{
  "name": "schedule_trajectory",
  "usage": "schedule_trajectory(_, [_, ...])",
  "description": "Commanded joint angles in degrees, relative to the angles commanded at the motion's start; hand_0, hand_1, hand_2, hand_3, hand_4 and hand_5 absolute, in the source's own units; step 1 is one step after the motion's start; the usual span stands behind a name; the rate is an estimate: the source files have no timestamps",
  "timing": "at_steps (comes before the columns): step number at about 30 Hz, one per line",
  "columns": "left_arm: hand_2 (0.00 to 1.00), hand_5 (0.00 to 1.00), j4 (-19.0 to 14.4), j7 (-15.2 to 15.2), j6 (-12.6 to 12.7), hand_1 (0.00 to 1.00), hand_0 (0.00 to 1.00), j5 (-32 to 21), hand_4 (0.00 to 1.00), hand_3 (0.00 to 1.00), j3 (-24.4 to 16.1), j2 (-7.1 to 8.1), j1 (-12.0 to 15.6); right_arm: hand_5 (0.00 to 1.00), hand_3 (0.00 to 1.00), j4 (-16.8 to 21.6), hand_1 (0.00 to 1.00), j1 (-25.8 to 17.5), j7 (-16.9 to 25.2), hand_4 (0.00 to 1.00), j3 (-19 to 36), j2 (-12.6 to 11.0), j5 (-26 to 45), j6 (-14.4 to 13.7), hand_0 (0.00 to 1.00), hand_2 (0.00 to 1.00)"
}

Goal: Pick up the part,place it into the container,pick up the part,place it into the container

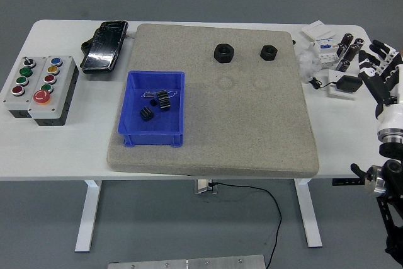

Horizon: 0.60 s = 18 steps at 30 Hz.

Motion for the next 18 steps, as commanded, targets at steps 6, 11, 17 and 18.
schedule_trajectory(6, [0.551, 0.357, 0.0, -0.1, 0.0, 0.633, 0.668, -0.1, 0.697, 0.602, 0.0, 0.01, -0.1, 0.321, 0.691, 0.5, 0.72, -0.2, -0.7, 0.714, 3.3, 0.4, -1.4, -0.1, 0.678, 0.745])
schedule_trajectory(11, [0.551, 0.358, 0.0, -0.1, 0.1, 0.634, 0.668, -0.6, 0.698, 0.601, 0.2, 0.3, -0.1, 0.305, 0.691, 1.6, 0.72, 0.3, -1.0, 0.712, 3.6, 0.5, -2.5, -0.3, 0.681, 0.745])
schedule_trajectory(17, [0.551, 0.358, 0.0, -0.4, 0.1, 0.633, 0.668, -1.2, 0.698, 0.601, 0.8, 0.15, -0.2, 0.33, 0.691, 1.6, 0.718, 0.6, -0.6, 0.74, 3.6, 1.0, -2.2, -0.5, 0.686, 0.743])
schedule_trajectory(18, [0.551, 0.358, 0.0, -0.5, 0.1, 0.633, 0.668, -1.2, 0.698, 0.601, 0.8, 0.1, -0.3, 0.33, 0.691, 1.6, 0.718, 0.6, -0.5, 0.74, 3.5, 1.0, -2.2, -0.5, 0.686, 0.743])
